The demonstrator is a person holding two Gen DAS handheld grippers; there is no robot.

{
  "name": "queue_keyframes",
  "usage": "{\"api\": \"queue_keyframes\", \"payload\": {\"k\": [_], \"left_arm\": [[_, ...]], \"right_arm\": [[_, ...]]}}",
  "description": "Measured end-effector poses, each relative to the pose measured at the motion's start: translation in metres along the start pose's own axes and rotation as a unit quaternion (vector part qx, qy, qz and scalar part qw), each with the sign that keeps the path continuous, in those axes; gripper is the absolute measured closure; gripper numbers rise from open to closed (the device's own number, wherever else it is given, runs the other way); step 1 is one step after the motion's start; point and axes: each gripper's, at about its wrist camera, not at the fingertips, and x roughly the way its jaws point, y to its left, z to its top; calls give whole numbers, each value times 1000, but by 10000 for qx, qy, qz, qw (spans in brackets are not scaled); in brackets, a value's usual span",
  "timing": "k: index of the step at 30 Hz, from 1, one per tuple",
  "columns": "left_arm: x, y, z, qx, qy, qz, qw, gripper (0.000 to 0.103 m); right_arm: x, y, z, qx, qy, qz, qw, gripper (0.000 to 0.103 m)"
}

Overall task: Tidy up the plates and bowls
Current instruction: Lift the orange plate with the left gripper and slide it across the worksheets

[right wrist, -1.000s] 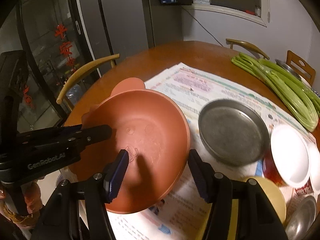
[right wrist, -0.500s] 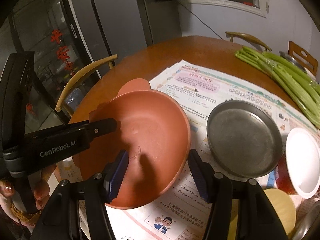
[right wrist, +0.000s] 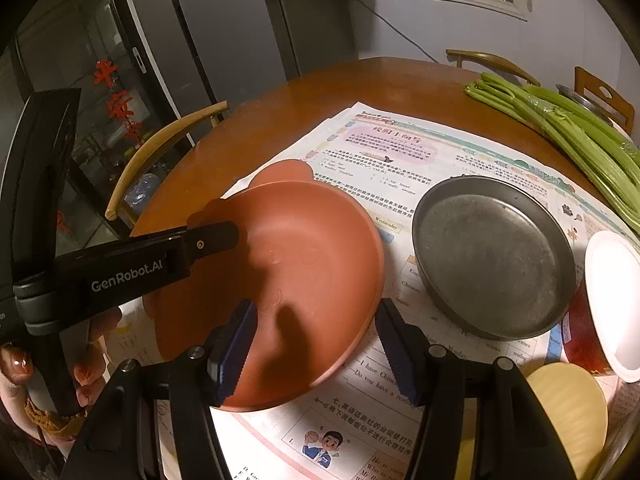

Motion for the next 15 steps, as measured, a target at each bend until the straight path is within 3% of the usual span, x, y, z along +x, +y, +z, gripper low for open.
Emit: {"api": "queue_keyframes", "payload": {"k": [15], "left_arm": [[6, 5, -4, -33, 33, 24, 10000, 71]], "right_arm": [[4, -6, -13, 99, 118, 35, 9999, 41]]}}
